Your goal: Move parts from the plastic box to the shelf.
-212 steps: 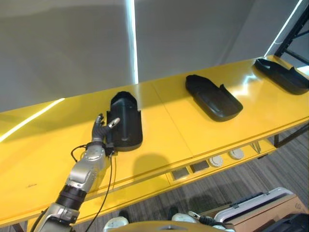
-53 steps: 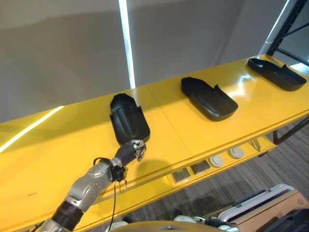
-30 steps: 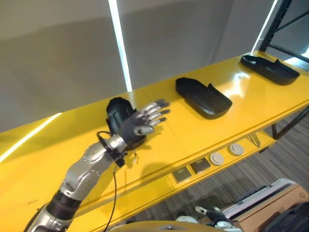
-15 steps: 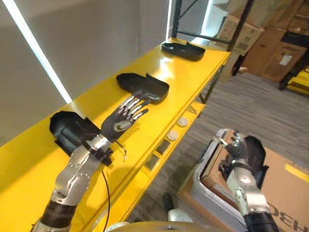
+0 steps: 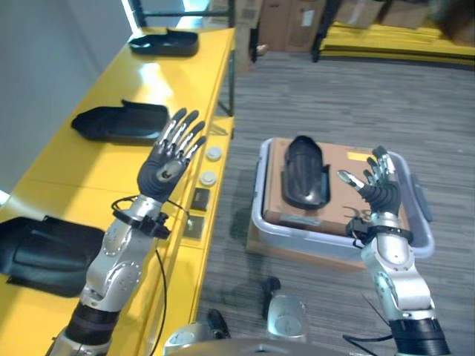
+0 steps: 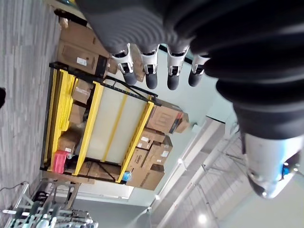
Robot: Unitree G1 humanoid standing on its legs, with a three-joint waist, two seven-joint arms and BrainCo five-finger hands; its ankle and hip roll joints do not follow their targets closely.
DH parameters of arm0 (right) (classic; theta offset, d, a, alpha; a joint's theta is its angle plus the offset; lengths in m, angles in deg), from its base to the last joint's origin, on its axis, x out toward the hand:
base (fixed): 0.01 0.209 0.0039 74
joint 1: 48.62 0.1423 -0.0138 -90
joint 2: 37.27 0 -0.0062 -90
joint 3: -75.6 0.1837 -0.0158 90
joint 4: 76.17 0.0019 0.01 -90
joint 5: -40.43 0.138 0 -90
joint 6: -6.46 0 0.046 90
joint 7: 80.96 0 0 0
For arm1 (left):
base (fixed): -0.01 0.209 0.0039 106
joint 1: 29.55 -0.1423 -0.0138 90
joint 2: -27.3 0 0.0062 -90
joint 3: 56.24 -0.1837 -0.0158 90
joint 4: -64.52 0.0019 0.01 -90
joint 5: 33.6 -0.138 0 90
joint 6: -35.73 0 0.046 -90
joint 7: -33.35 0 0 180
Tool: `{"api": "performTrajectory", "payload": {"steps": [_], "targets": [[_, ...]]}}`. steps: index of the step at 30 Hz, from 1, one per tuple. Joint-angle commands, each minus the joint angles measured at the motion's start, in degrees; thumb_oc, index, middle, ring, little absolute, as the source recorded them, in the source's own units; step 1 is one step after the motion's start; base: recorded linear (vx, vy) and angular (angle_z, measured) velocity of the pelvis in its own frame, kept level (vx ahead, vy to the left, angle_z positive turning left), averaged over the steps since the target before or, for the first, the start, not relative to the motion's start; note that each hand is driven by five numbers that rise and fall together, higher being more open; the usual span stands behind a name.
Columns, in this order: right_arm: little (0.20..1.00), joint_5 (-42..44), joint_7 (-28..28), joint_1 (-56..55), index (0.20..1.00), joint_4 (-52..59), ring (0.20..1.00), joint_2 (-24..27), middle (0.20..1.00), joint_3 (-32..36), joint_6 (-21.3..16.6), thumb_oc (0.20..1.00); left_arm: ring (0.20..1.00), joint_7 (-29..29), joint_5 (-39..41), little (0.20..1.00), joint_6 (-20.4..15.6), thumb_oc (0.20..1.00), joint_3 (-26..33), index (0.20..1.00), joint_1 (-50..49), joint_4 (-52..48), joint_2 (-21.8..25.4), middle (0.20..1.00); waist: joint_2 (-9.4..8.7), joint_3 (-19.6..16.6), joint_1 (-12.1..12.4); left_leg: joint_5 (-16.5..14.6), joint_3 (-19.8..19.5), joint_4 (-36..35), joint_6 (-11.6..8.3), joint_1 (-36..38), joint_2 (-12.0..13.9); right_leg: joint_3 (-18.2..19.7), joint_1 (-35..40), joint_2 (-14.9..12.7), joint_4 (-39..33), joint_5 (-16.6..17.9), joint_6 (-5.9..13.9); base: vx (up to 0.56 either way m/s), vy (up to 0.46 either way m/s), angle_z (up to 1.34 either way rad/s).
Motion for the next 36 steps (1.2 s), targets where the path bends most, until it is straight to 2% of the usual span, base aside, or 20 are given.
{"api": "performTrajectory", "payload": {"steps": [1,2,3,6,7,8,11,14,17,18,19,21,22,23,25,27,28,29,31,36], "targets": [[1.000,-2.22,-3.08,4.03,1.000,2.45,1.000,0.00,1.000,-1.74,-3.41,1.000,1.000,-2.89,-2.39,1.000,-4.44,1.000,-0.35,1.000,1.70,-5.72,0.96,1.000,0.23,-3.55,1.80,-1.38,-8.07,-4.59,-0.49,2.05,-3.02,-1.13,4.19,0.09,-8.79,7.96,0.83,0.01,-0.180,-0.36],[1.000,-2.38,-3.25,4.28,1.000,2.40,1.000,-0.26,1.000,-2.20,-3.24,1.000,1.000,-3.57,-2.56,1.000,-4.39,1.000,-0.72,1.000,2.17,-5.64,0.96,1.000,0.24,-4.06,2.00,-2.20,-8.56,-4.59,-0.79,2.21,-2.87,-0.96,5.47,-0.26,-9.50,6.83,1.69,0.03,-0.190,-0.51],[1.000,-2.88,-3.42,4.42,1.000,2.55,1.000,-0.95,1.000,-3.12,-3.22,1.000,1.000,-5.11,-3.00,1.000,-4.18,1.000,-1.45,1.000,3.07,-5.41,0.88,1.000,-0.08,-4.82,2.34,-2.18,-7.48,-4.59,-1.27,1.75,-2.27,-2.57,7.96,-0.75,-11.96,5.96,2.04,0.04,-0.234,-0.53],[1.000,-3.40,-3.24,3.99,1.000,3.58,1.000,-1.30,1.000,-3.63,-2.67,1.000,1.000,-5.75,-2.78,1.000,-4.70,1.000,-1.32,1.000,2.52,-5.29,1.12,1.000,-0.59,-6.08,2.98,-1.98,-5.24,-4.59,-2.26,1.29,-1.09,-5.48,10.72,-0.97,-16.58,5.62,2.62,0.01,-0.336,-0.75],[1.000,-3.53,-3.16,3.47,1.000,4.46,1.000,-1.26,1.000,-3.87,-2.08,1.000,1.000,-5.62,-2.44,1.000,-5.19,1.000,-0.89,1.000,1.81,-5.14,1.20,1.000,-0.90,-6.80,3.44,-1.47,-3.62,-4.59,-3.31,1.05,0.15,-7.56,12.26,-0.24,-20.31,5.23,2.70,0.01,-0.376,-0.78],[1.000,-3.44,-3.00,3.37,1.000,4.67,1.000,-1.23,1.000,-3.93,-1.84,1.000,1.000,-5.87,-2.52,1.000,-5.43,1.000,-0.81,1.000,1.65,-5.12,1.22,1.000,-1.04,-6.98,3.46,-1.28,-3.11,-4.59,-3.58,1.03,0.59,-8.06,12.59,0.01,-21.23,5.15,2.77,0.01,-0.417,-0.66],[1.000,-3.38,-2.79,2.18,1.000,4.91,1.000,-0.78,1.000,-3.85,-1.79,1.000,1.000,-6.95,-2.06,1.000,-6.10,1.000,-1.03,1.000,1.16,-4.40,1.08,1.000,-1.65,-7.74,2.87,-0.57,-1.80,-4.59,-4.53,1.11,2.52,-7.82,12.21,1.74,-22.12,3.28,2.56,0.04,-0.347,-0.58],[1.000,-3.26,-2.24,0.76,1.000,5.06,1.000,-0.24,1.000,-3.15,-2.90,1.000,1.000,-7.69,-1.52,1.000,-5.75,1.000,-1.55,1.000,0.95,-3.77,0.55,1.000,-2.34,-7.98,1.78,0.17,-0.77,-4.59,-5.40,1.55,4.28,-7.16,11.92,3.59,-22.12,2.25,1.23,0.05,-0.297,-0.18],[1.000,-1.58,-1.01,0.17,1.000,4.42,1.000,1.55,1.000,-2.51,-3.52,1.000,1.000,-10.68,-1.80,1.000,-6.71,1.000,-2.86,1.000,1.22,-2.39,-0.41,1.000,-2.83,-7.43,0.72,2.27,0.21,-4.59,-7.38,1.72,6.78,-6.49,11.84,6.43,-22.12,0.94,-1.42,0.06,-0.354,-0.13],[1.000,-1.58,-1.01,0.20,1.000,4.37,1.000,1.59,1.000,-2.51,-3.56,1.000,1.000,-10.71,-1.83,1.000,-6.74,1.000,-2.89,1.000,1.27,-2.35,-0.44,1.000,-2.79,-7.40,0.74,2.31,0.22,-4.59,-7.44,1.74,6.83,-6.49,11.86,6.48,-22.12,0.91,-1.48,0.07,-0.368,-0.22],[1.000,-0.84,0.01,0.97,1.000,3.69,1.000,2.43,1.000,-2.89,-3.14,1.000,1.000,-11.93,-2.43,1.000,-7.40,1.000,-3.29,1.000,1.31,-1.74,-0.70,1.000,-3.08,-6.90,0.76,3.02,0.58,-3.54,-8.14,1.45,7.84,-6.43,11.90,7.23,-22.12,0.72,-2.49,0.04,-0.252,-0.31],[1.000,-0.89,0.79,2.89,1.000,2.69,1.000,3.74,1.000,-3.60,-2.93,1.000,1.000,-13.03,-3.60,1.000,-8.54,1.000,-3.68,1.000,1.44,-0.70,-0.96,1.000,-3.34,-5.79,1.42,2.41,-1.20,1.71,-8.81,-1.04,9.16,-5.39,11.95,7.91,-22.12,0.70,-3.80,0.06,-0.295,-0.31],[1.000,-0.78,0.93,4.81,1.000,1.88,1.000,4.64,1.000,-4.35,-2.58,1.000,1.000,-13.92,-4.42,1.000,-8.99,1.000,-3.70,1.000,1.44,0.28,-1.06,1.000,-3.14,-4.90,2.21,1.84,-3.90,5.57,-9.09,-3.23,9.59,-4.04,11.88,8.59,-22.12,0.53,-4.78,0.04,-0.220,-0.37],[1.000,-0.64,0.49,7.31,1.000,0.93,1.000,5.64,1.000,-5.54,-1.48,1.000,1.000,-14.09,-4.90,1.000,-9.18,1.000,-3.10,1.000,0.98,0.99,-0.91,1.000,-2.71,-3.73,4.01,2.67,-7.46,6.30,-8.32,-5.66,7.87,-2.90,11.55,8.96,-22.07,0.72,-5.70,0.04,-0.125,-0.56],[1.000,-1.06,0.56,9.07,1.000,0.06,1.000,6.12,1.000,-6.61,-0.35,1.000,1.000,-14.10,-4.84,1.000,-9.05,1.000,-2.27,1.000,0.10,1.11,-0.49,1.000,-1.87,-3.28,5.34,2.99,-10.35,3.18,-8.21,-5.87,6.29,-2.05,11.59,9.00,-21.90,0.21,-5.46,0.08,0.051,-0.79],[1.000,-1.45,0.48,9.46,1.000,-0.37,1.000,6.30,1.000,-7.08,0.62,1.000,1.000,-13.19,-5.15,1.000,-8.44,1.000,-0.94,1.000,-1.08,0.72,0.08,1.000,-1.15,-3.18,5.82,3.80,-11.04,1.52,-8.45,-5.31,5.92,-2.52,12.13,8.58,-21.48,-0.33,-5.34,0.15,0.115,-0.62],[1.000,-2.50,0.83,9.55,1.000,-1.01,1.000,6.29,1.000,-7.08,2.01,1.000,1.000,-12.26,-7.83,1.000,-7.88,1.000,0.14,1.000,-2.14,0.31,0.56,1.000,-0.39,-3.39,6.47,4.04,-12.02,0.06,-8.33,-4.55,5.28,-3.28,12.40,8.10,-20.81,-0.86,-5.08,0.21,0.190,-0.03],[1.000,-2.79,0.50,10.36,1.000,-2.61,1.000,6.24,1.000,-7.83,2.37,1.000,1.000,-12.98,-11.12,1.000,-7.58,1.000,0.56,1.000,-2.51,-0.05,1.06,1.000,0.23,-3.55,7.40,4.23,-13.89,-1.86,-8.15,-3.62,4.31,-3.82,12.27,7.58,-19.98,-1.35,-4.74,0.18,0.178,0.04],[1.000,-3.48,-1.18,11.70,1.000,-4.78,1.000,6.13,1.000,-8.72,2.70,1.000,1.000,-12.75,-13.96,1.000,-7.54,1.000,0.66,1.000,-2.45,-0.04,1.59,1.000,0.88,-3.60,8.30,4.62,-15.13,-3.40,-8.00,-3.05,3.51,-4.69,12.23,7.01,-19.74,-1.37,-4.45,0.12,0.164,0.03],[1.000,-4.08,-5.59,17.11,1.000,-11.65,1.000,5.46,1.000,-10.21,3.04,1.000,1.000,-10.29,-13.59,1.000,-6.77,1.000,-0.63,1.000,-1.91,0.51,1.67,1.000,2.14,-3.31,10.36,4.85,-18.80,-4.59,-7.63,-3.64,1.62,-5.78,12.17,6.21,-20.54,-0.43,-3.82,0.05,0.125,0.28]]}}
